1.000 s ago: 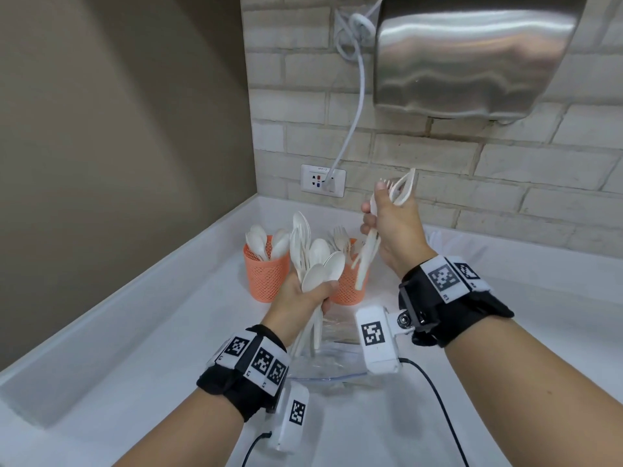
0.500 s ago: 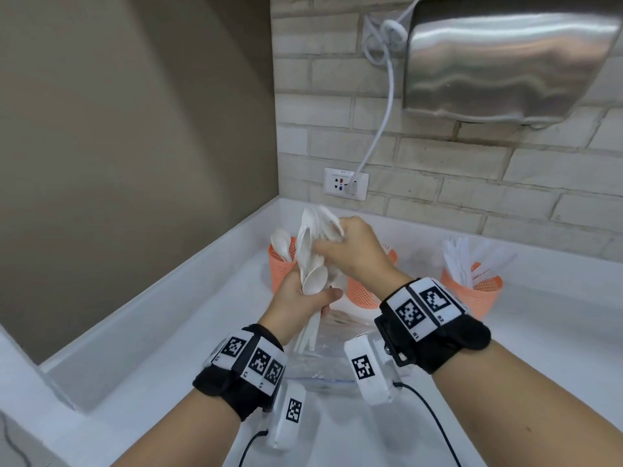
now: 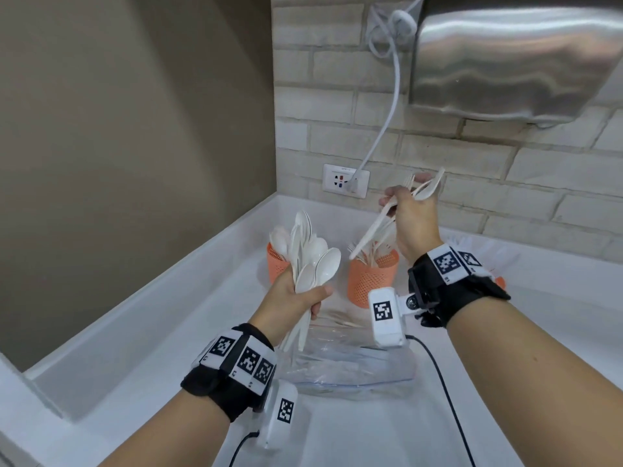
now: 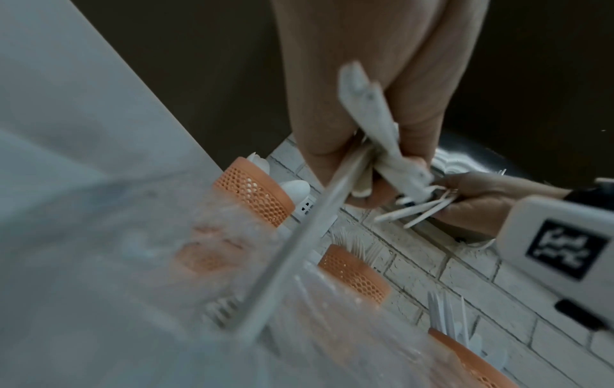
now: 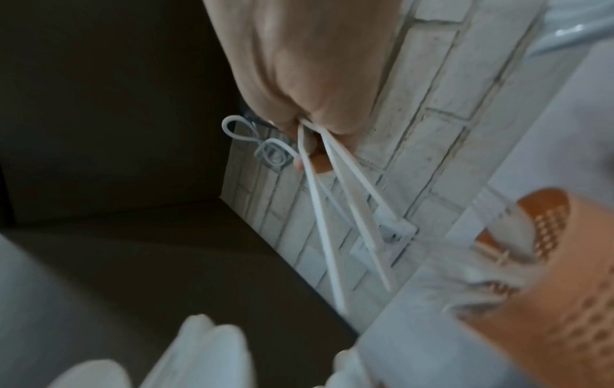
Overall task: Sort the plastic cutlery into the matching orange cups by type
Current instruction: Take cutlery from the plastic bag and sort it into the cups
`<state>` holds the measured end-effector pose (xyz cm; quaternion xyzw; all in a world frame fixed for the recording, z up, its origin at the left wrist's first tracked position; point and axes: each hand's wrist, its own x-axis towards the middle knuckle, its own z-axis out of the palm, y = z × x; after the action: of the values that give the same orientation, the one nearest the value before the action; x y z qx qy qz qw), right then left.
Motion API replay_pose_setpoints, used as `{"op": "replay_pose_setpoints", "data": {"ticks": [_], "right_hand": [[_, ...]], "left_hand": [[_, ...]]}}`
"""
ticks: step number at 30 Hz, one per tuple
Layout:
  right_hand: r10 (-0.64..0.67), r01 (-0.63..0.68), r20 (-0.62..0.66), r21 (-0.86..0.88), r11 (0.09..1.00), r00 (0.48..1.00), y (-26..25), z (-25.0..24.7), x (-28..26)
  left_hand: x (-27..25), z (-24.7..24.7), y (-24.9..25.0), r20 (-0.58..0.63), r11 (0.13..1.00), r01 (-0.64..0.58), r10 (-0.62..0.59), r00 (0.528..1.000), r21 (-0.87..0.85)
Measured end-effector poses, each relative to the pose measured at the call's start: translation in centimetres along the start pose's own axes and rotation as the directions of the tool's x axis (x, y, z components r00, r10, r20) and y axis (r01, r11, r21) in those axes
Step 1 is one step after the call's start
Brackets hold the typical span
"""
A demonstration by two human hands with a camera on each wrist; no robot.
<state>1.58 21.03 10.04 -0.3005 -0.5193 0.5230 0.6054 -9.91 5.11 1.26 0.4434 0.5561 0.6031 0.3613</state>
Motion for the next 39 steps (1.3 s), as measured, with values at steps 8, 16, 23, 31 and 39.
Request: {"op": "replay_pose_setpoints", "data": {"ticks": [8, 16, 23, 31, 39], "right_hand": [[-0.35, 0.363, 0.097, -0.296, 0.884, 0.932, 3.4, -1.0, 2.3], [0.137, 0.029, 0.283, -0.513, 0.858, 0.949, 8.4, -1.9, 1.7], [0.254, -0.037, 0.257, -0.632, 0.774, 0.933, 8.6, -2.9, 2.3], [0.026, 0.119, 0.209, -0.649, 0.751, 0.978, 6.2, -2.3, 1.5], [-0.104, 0.493, 0.629, -0.485, 0.723, 0.771, 0.9, 2.0, -4.1]], "left_hand": [[1.2, 0.1, -0.9, -0.025, 0.998, 0.049, -0.05, 0.998, -0.033], [1.4, 0.6, -0.4, 0.07, 0.993, 0.051, -0.044, 0.997, -0.104], [1.2, 1.1, 0.1, 0.108, 0.983, 0.1, -0.084, 0.991, -0.154], [1.0, 1.1, 0.3, 0.101, 0.992, 0.064, -0.054, 0.993, -0.106], [1.5, 1.9, 0.4, 0.04, 1.0, -0.001, 0.001, 0.999, -0.001]]}}
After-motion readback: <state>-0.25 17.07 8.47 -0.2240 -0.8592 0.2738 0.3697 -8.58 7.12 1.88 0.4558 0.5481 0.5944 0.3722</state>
